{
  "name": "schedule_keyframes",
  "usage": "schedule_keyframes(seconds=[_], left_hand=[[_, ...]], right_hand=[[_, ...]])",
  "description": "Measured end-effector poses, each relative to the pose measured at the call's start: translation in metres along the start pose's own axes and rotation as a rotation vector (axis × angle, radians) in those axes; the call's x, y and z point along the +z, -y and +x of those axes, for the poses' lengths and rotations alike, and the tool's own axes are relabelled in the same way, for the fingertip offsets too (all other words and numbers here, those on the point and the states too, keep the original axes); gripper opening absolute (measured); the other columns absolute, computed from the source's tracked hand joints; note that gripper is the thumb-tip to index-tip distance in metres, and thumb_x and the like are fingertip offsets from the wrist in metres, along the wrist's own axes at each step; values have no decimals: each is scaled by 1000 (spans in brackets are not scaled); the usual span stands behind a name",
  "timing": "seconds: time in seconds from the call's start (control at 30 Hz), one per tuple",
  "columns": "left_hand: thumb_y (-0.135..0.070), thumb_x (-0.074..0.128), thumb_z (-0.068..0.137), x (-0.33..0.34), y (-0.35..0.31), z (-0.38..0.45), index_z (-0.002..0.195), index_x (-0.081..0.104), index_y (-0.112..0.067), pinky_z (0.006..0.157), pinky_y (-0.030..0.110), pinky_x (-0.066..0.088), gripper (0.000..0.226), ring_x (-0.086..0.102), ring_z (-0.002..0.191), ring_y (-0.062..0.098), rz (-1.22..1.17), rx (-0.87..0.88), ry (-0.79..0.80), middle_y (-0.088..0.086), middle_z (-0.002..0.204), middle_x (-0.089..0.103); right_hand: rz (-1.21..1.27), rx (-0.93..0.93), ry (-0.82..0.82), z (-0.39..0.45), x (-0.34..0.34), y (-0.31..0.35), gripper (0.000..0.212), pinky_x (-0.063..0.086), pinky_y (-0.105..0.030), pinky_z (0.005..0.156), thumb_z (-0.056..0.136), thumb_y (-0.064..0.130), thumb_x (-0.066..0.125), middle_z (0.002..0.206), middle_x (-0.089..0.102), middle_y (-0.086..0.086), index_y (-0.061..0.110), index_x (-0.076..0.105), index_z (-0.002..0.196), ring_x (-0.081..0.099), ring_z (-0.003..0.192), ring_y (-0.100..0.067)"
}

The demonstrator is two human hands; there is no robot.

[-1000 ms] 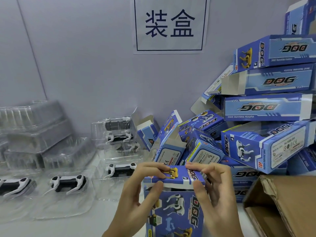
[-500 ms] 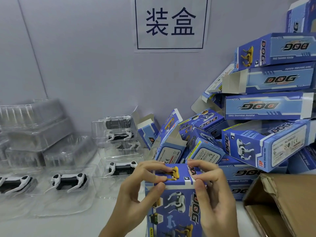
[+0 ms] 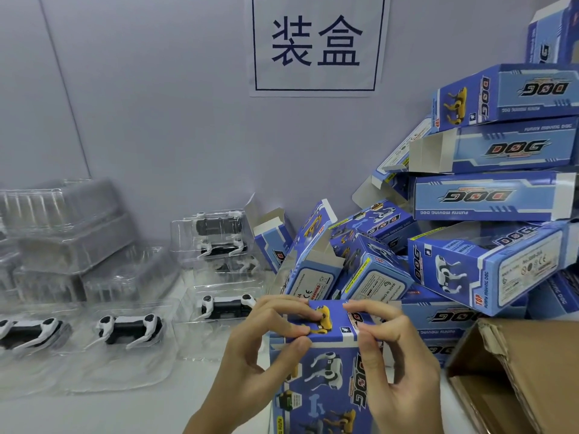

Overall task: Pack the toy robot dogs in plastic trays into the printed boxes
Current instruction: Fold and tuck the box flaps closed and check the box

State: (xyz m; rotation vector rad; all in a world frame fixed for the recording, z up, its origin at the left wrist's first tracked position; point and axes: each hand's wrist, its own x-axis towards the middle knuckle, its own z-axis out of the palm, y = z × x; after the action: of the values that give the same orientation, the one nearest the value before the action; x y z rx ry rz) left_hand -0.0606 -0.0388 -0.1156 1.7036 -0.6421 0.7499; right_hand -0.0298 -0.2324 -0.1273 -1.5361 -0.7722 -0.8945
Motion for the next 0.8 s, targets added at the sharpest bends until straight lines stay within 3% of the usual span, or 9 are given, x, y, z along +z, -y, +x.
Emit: schedule_keyframes(seconds=[0.13,0.27,0.4,0.6,0.8], left_hand=[[-42,53,107,8,2,-3,109,64,-32,78,53,56,14,62,125,35,68,56,-45,-3,126,69],[-35,59,106,4,7,-3,106,67,-24,99,52,53,13,61,131,34,97,98,-42,-2,124,73],[-31,65,104,2,10,-1,105,70,-24,102,51,53,8,61,133,34,64,104,-55,1,124,75],[-28,77,96,4,13,-2,108,79,-24,106,48,52,13,60,135,33,-40,79,-117,5,127,75],[-29,81,91,7,12,-3,114,78,-19,104,48,54,25,65,130,28,156,176,-128,-1,130,74]], right_hand=[[-2,-25,23,4,-3,-4,14,52,-35,93,104,27,61,119,74,7,35,58,92,69,118,-25],[12,-7,5,2,0,-7,11,52,-36,97,103,29,64,117,75,6,32,60,93,68,118,-27],[19,26,-11,0,1,-8,14,53,-36,96,99,29,68,115,75,5,20,62,90,69,117,-27],[17,112,-21,0,7,-4,9,52,-34,97,104,44,56,117,73,7,36,60,102,67,120,-20],[-96,85,62,1,8,-4,35,45,-27,103,111,40,38,125,66,12,26,69,113,60,124,-19]])
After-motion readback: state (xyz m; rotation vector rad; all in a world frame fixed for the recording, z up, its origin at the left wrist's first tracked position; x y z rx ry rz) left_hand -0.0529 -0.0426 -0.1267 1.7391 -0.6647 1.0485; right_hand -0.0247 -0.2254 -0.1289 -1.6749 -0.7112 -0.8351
